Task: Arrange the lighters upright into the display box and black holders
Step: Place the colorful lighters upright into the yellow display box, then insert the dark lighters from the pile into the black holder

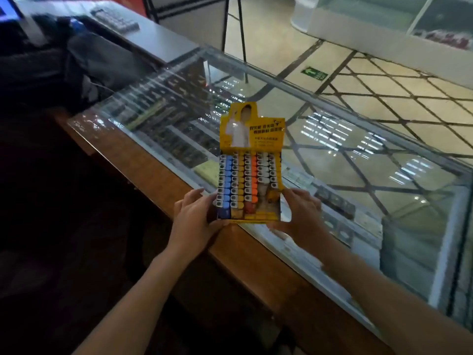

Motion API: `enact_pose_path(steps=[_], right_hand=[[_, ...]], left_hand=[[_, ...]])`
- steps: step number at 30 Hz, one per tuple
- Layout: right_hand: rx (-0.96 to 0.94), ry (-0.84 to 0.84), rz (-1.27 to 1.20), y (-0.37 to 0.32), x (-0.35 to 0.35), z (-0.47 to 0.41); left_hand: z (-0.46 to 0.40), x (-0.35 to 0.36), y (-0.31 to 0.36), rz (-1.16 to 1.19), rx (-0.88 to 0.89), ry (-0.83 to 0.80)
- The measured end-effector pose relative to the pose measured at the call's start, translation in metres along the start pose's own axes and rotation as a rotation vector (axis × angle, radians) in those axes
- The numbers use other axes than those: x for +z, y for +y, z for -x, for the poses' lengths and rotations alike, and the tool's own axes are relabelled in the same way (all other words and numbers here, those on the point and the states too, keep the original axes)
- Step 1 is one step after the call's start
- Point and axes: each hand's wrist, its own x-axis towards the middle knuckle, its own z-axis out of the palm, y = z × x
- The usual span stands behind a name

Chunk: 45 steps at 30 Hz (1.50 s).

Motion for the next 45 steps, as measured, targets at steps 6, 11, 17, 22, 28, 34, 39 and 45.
enact_pose_path(steps=[6,11,17,22,28,34,39,45], right_hand=[[-0.047,-0.019,0.068,-0.008,0.006,-0.064],[-0.029,-0.031,0.086,-0.009,0.008,-0.088],[0.019,0.012,0.066,-0.018,0.013,-0.059],[0.07,0.138,0.227,0.006,0.008,0.004],[0.289,0.146,0.355,0.05,-0.021,0.108],[0.633,0.129,0.455,0.081,-0.058,0.214],[0.947,0.159,0.431,0.097,-0.084,0.303],[1.157,0.255,0.363,0.11,-0.104,0.375]], left_hand=[[-0.046,-0.005,-0.028,-0.059,-0.035,0.05],[-0.064,-0.001,-0.04,-0.042,-0.079,0.065],[-0.026,0.003,-0.005,-0.026,-0.226,0.014],[0.049,0.025,0.044,-0.093,-0.157,-0.089],[0.055,0.075,0.104,-0.302,0.243,-0.199],[0.027,0.12,0.179,-0.268,0.653,-0.328],[0.047,0.16,0.259,-0.191,0.914,-0.438],[0.097,0.192,0.339,-0.182,1.014,-0.576]])
